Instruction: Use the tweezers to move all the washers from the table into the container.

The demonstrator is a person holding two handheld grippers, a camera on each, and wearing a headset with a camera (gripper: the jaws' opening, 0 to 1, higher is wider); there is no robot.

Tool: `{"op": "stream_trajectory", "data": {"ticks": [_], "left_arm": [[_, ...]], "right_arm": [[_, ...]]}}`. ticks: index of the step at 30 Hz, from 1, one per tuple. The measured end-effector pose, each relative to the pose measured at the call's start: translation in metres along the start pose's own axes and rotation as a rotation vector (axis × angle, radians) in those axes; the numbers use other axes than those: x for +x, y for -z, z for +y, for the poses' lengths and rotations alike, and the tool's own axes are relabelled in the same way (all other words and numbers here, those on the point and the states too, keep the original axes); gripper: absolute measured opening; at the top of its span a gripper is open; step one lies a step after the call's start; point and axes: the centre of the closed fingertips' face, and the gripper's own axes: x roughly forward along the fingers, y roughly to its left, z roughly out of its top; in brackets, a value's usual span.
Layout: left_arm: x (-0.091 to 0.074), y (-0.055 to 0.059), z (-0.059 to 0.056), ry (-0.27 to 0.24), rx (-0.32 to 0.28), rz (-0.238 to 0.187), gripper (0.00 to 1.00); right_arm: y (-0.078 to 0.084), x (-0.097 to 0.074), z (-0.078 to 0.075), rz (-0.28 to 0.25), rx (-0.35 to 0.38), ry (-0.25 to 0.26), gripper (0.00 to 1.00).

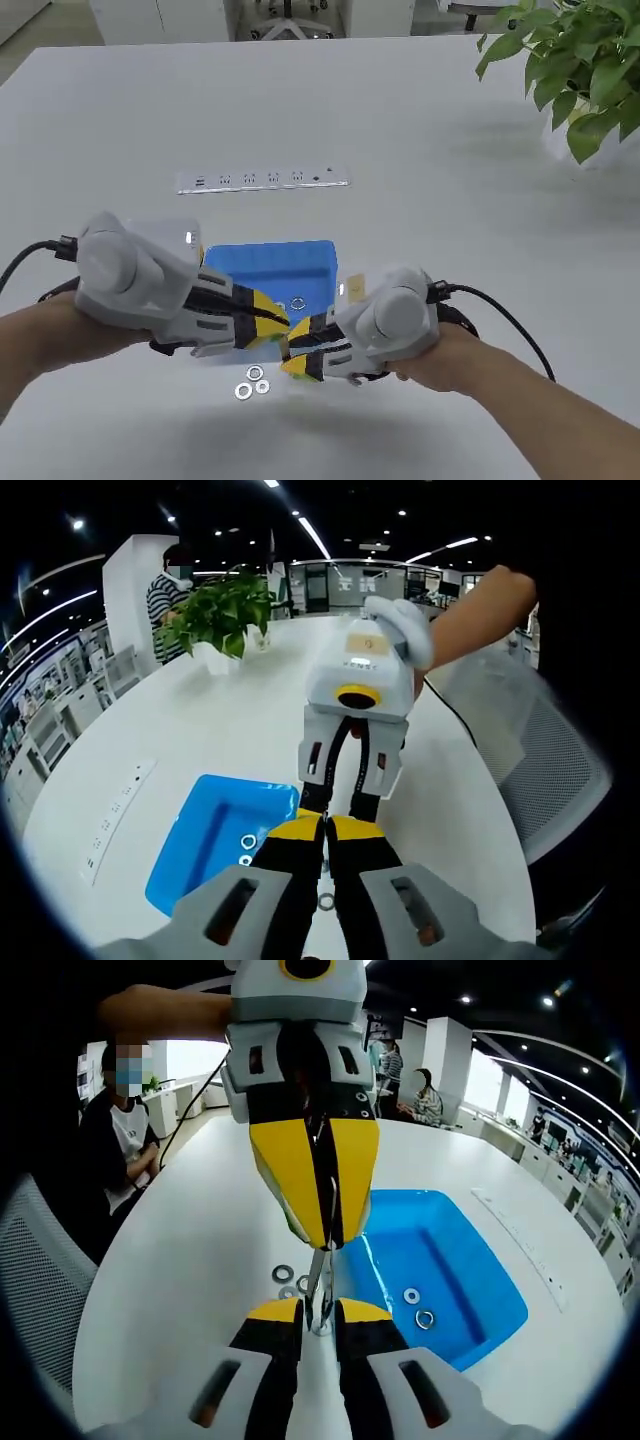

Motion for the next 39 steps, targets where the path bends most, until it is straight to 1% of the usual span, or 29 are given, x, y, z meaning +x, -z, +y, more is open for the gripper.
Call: {"op": "stream_trajectory", "data": {"ticks": [3,11,22,28,32,39], "left_arm": [[0.0008,0.0000,0.0015,0.000,0.001,0.000,0.06],[0.0029,-0.0008,0.0021,0.004,0.001,0.002,0.06],[0.0030,-0.0003,0.0002,0.012,0.005,0.007,0.06],[0.0026,0.0001,0.0005,0.011,0.007,0.009,0.06],[0.0023,0.0004,0.0014,0.008,0.005,0.010,0.06],[0.0012,0.0007,0.0013,0.011,0.004,0.012,0.06]], "right_arm": [[0.0013,0.0003,0.0005,0.005,0.000,-0.005,0.13],[0.0055,0.0022,-0.0007,0.026,0.010,0.007,0.11],[0.0061,0.0015,-0.0003,0.016,0.055,0.012,0.09],[0.0056,0.0016,-0.0005,0.017,0.054,0.007,0.10],[0.0049,0.0025,-0.0010,0.014,0.066,0.001,0.11],[0.0040,0.0064,-0.0015,0.001,0.115,-0.002,0.12]]}}
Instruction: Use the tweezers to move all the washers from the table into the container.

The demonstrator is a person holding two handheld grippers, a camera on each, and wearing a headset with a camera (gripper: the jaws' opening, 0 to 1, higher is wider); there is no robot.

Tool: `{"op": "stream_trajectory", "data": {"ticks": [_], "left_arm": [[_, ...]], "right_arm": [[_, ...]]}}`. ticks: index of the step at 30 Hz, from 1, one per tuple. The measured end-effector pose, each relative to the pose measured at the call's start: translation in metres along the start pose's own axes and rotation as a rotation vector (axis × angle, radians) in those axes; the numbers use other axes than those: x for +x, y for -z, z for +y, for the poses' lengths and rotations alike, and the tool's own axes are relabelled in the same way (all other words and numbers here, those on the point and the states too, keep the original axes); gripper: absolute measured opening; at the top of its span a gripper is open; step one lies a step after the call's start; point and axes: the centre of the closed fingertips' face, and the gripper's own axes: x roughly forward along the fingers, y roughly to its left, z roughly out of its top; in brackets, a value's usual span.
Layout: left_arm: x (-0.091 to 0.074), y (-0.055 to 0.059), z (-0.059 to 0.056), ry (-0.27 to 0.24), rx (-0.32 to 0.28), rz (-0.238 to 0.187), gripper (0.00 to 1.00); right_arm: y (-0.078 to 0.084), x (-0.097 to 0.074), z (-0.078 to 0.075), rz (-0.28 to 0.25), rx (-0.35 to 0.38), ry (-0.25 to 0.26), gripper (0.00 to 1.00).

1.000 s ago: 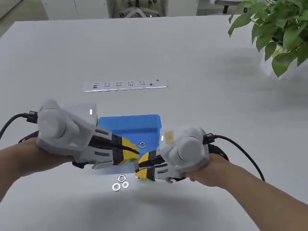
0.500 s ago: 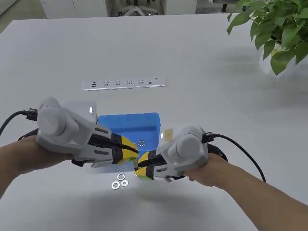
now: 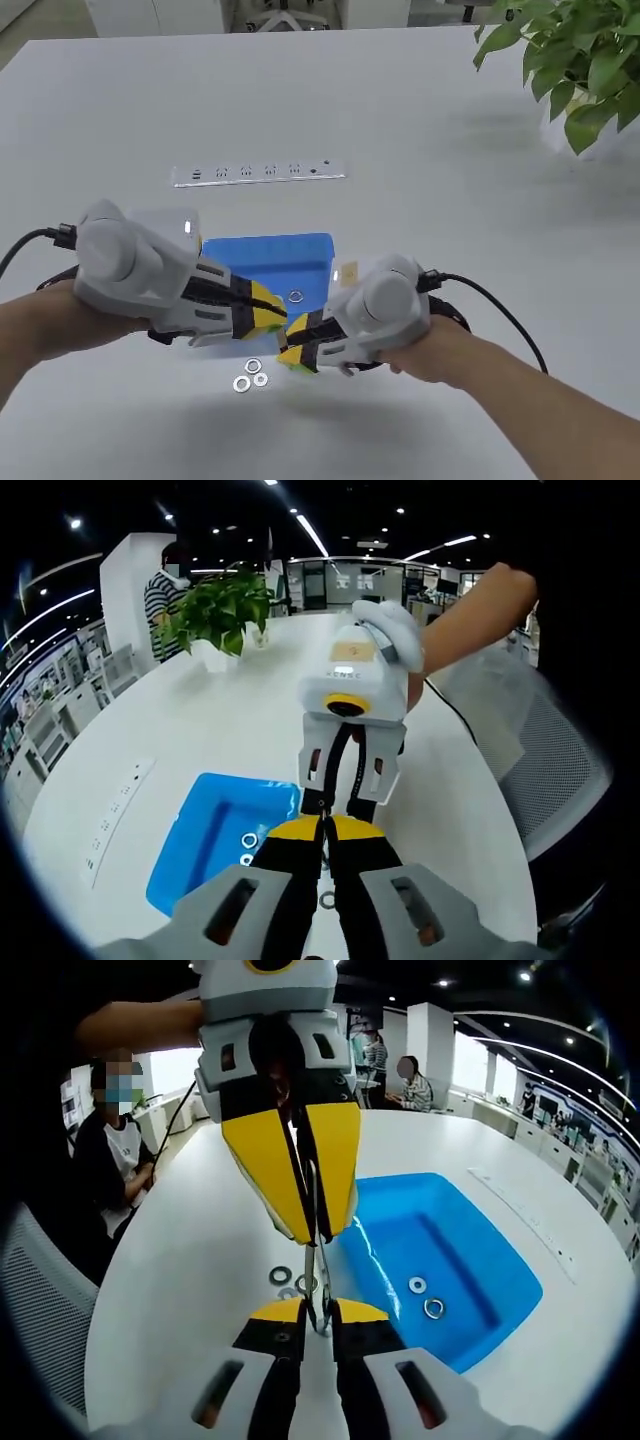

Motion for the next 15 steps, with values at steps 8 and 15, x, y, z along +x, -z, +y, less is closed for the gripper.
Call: {"op": "stream_trajectory", "data": {"ticks": [8,15], "left_arm": [[-0.0001,0.0001,0.0005,-0.003,-0.002,0.003,0.06],[0.0008,-0.0007,0.0005,-0.005,-0.008,0.004,0.06]], "right_arm": [[-0.0001,0.0003,0.0003,-0.005,0.013,0.007,0.10],[0.0006,0.0000,0.0000,-0.004,0.023,0.008,0.08]]}}
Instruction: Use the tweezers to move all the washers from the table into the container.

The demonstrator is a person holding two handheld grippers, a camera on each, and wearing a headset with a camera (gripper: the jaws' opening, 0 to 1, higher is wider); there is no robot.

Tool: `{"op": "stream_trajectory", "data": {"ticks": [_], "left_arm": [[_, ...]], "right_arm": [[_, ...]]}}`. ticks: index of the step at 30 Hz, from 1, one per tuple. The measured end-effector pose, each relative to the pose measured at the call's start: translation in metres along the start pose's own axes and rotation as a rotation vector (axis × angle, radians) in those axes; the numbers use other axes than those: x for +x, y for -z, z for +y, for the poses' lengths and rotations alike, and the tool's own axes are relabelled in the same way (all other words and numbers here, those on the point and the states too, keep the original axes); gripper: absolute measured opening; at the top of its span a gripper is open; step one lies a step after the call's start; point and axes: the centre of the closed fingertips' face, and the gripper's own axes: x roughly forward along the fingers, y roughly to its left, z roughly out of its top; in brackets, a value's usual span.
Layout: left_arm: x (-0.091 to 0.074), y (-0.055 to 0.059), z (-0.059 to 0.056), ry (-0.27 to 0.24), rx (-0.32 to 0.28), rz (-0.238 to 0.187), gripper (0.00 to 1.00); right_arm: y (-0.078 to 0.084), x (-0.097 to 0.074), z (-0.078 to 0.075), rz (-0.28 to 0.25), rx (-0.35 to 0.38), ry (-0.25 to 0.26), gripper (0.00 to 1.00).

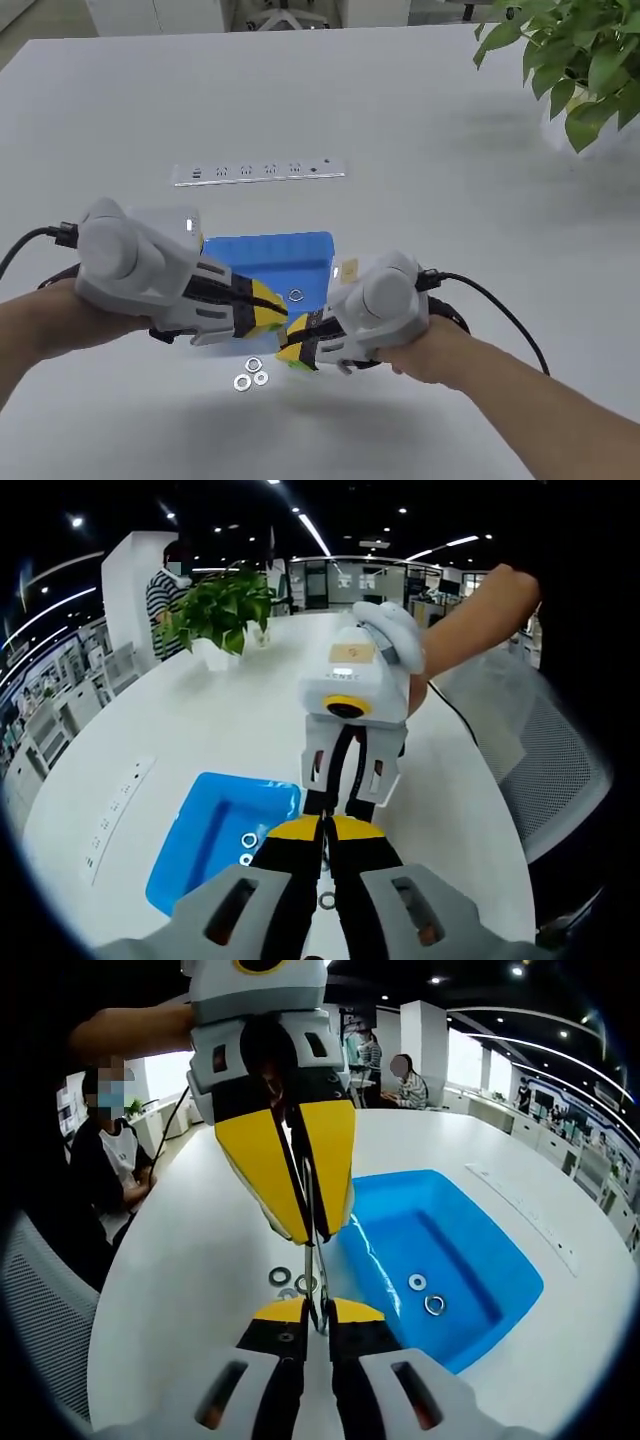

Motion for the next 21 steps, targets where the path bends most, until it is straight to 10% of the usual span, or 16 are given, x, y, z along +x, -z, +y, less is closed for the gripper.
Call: {"op": "stream_trajectory", "data": {"ticks": [21], "left_arm": [[-0.0088,0.0044,0.0000,-0.013,-0.027,0.013,0.17]], "right_arm": [[-0.0057,0.0007,0.0052,-0.012,-0.005,-0.009,0.08]]}}
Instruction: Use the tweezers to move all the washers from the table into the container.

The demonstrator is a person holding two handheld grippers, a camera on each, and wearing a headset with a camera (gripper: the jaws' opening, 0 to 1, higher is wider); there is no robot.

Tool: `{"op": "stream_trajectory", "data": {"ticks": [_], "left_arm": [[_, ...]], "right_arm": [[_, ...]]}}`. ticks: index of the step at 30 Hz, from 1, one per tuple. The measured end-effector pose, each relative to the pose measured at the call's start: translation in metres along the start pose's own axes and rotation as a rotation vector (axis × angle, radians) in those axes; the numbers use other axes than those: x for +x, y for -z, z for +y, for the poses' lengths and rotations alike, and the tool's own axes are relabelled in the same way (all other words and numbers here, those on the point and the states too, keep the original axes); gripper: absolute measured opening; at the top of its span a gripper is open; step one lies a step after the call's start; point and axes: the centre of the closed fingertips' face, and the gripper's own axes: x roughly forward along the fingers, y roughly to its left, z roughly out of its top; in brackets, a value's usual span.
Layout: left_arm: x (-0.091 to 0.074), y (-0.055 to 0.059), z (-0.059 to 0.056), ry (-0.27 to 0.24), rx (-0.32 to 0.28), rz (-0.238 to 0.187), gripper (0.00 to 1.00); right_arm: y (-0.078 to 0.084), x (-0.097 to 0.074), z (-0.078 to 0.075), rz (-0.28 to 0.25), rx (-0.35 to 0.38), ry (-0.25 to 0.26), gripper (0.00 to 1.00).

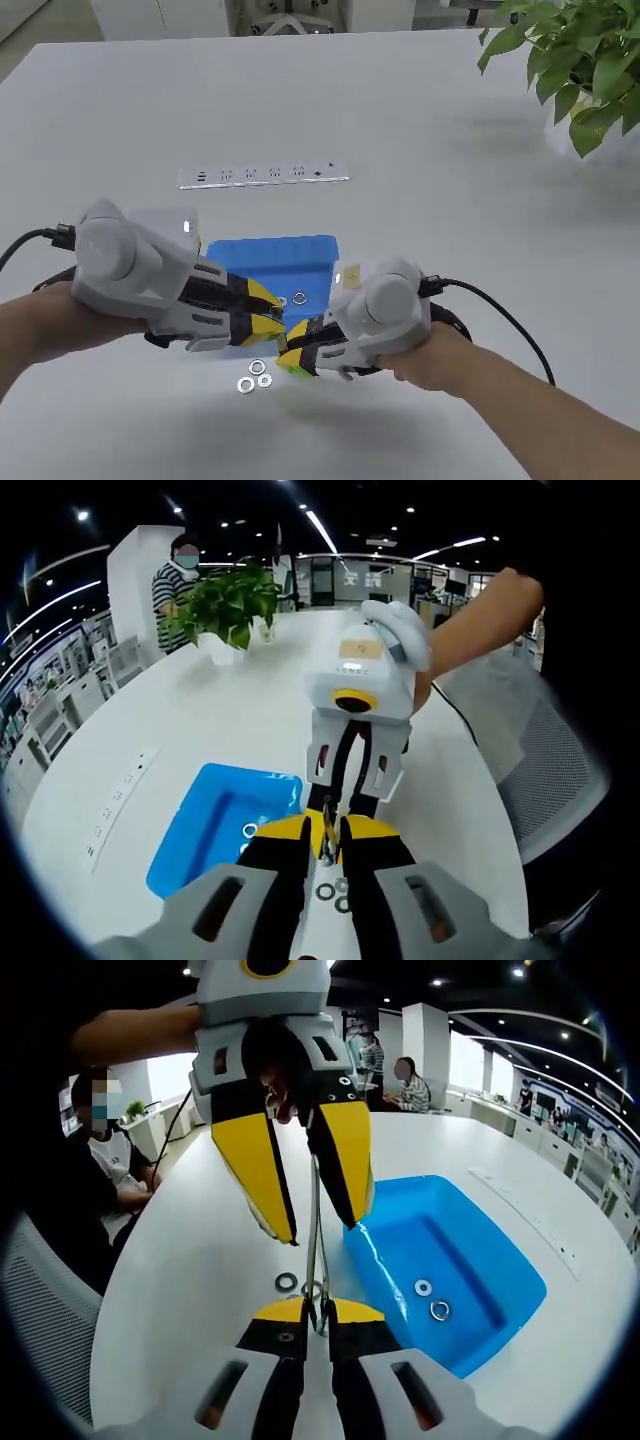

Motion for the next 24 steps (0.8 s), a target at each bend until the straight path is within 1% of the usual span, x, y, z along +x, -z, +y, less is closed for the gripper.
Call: {"op": "stream_trajectory", "data": {"ticks": [4,8,10,11,13,15,16,18,19,21,23,24], "left_arm": [[-0.004,-0.002,-0.001,0.001,-0.021,-0.014,0.22],[-0.007,0.000,-0.004,0.002,-0.035,-0.015,0.26],[-0.009,-0.001,-0.005,0.000,-0.047,-0.026,0.28],[-0.011,-0.002,-0.005,-0.007,-0.063,-0.032,0.30],[-0.013,-0.002,-0.005,-0.018,-0.065,-0.040,0.36],[-0.015,0.000,-0.005,-0.024,-0.090,-0.039,0.41],[-0.016,0.000,-0.006,-0.027,-0.090,-0.041,0.44],[-0.020,0.002,-0.007,-0.038,-0.096,-0.048,0.47],[-0.021,0.002,-0.007,-0.046,-0.112,-0.055,0.49],[-0.024,0.003,-0.008,-0.053,-0.122,-0.065,0.52],[-0.026,0.003,-0.009,-0.068,-0.151,-0.073,0.56],[-0.027,0.005,-0.009,-0.075,-0.154,-0.076,0.59]], "right_arm": [[-0.004,-0.002,0.000,-0.004,-0.006,0.005,0.08],[-0.006,-0.005,0.000,-0.005,-0.015,0.007,0.08],[-0.007,-0.007,0.001,-0.003,-0.020,0.010,0.08],[-0.008,-0.007,0.000,-0.004,-0.022,0.011,0.08],[-0.010,-0.009,0.001,-0.005,-0.025,0.014,0.08],[-0.011,-0.010,0.001,-0.005,-0.028,0.014,0.08],[-0.011,-0.011,0.001,-0.004,-0.031,0.015,0.08],[-0.014,-0.014,0.002,-0.006,-0.034,0.016,0.08],[-0.015,-0.015,0.001,-0.006,-0.038,0.020,0.08],[-0.018,-0.017,0.001,-0.010,-0.039,0.022,0.08],[-0.021,-0.019,0.000,-0.013,-0.044,0.026,0.09],[-0.022,-0.020,0.000,-0.014,-0.046,0.027,0.09]]}}
